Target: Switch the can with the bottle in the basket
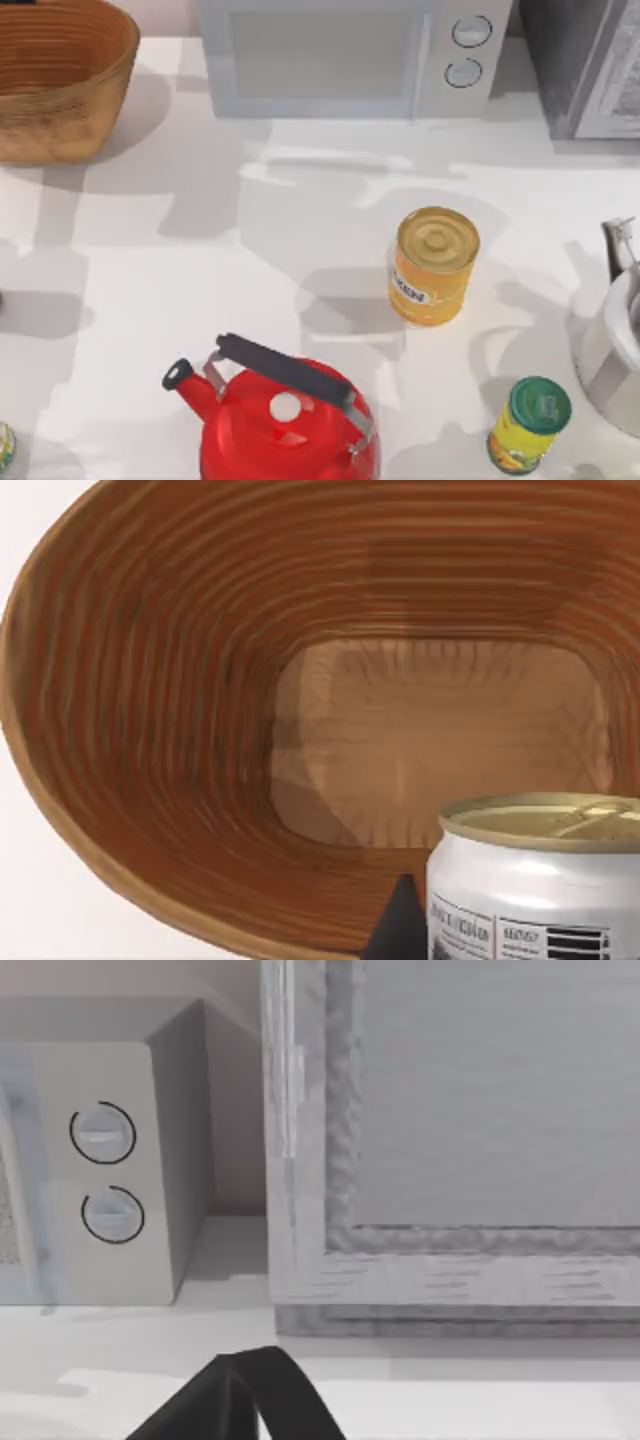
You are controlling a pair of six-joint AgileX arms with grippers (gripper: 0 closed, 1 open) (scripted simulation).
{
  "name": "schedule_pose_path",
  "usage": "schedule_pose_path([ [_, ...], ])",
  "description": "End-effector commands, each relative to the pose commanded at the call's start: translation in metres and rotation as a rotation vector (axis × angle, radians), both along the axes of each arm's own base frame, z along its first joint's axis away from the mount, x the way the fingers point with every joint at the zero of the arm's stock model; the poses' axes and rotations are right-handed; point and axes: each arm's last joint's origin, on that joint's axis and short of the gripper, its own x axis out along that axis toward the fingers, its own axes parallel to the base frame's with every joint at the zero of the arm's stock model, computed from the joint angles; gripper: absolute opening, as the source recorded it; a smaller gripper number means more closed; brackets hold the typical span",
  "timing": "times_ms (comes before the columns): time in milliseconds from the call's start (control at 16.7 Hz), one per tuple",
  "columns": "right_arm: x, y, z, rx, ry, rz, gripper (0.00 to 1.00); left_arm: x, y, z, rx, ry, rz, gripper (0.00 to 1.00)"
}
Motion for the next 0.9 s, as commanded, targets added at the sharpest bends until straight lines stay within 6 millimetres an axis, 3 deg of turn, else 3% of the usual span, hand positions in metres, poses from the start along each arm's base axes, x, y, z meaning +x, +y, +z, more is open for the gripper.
schedule_pose_path([
  [120,0.0,0.0,0.0,0.0,0.0,0.0,1.0,-0.057,-0.008,0.023,0.016,-0.116,0.0,0.0],
  [240,0.0,0.0,0.0,0.0,0.0,0.0,1.0,-0.117,-0.013,0.03,0.024,-0.238,-0.002,0.0],
  [360,0.0,0.0,0.0,0.0,0.0,0.0,1.0,-0.174,-0.017,0.021,0.023,-0.36,-0.005,0.0],
  [480,0.0,0.0,0.0,0.0,0.0,0.0,1.0,-0.221,-0.02,0.0,0.015,-0.478,-0.011,0.0],
  [660,0.0,0.0,0.0,0.0,0.0,0.0,1.0,-0.268,-0.022,-0.046,-0.007,-0.635,-0.026,0.0],
  [900,0.0,0.0,0.0,0.0,0.0,0.0,1.0,-0.294,-0.023,-0.106,-0.042,-0.796,-0.05,0.0],
])
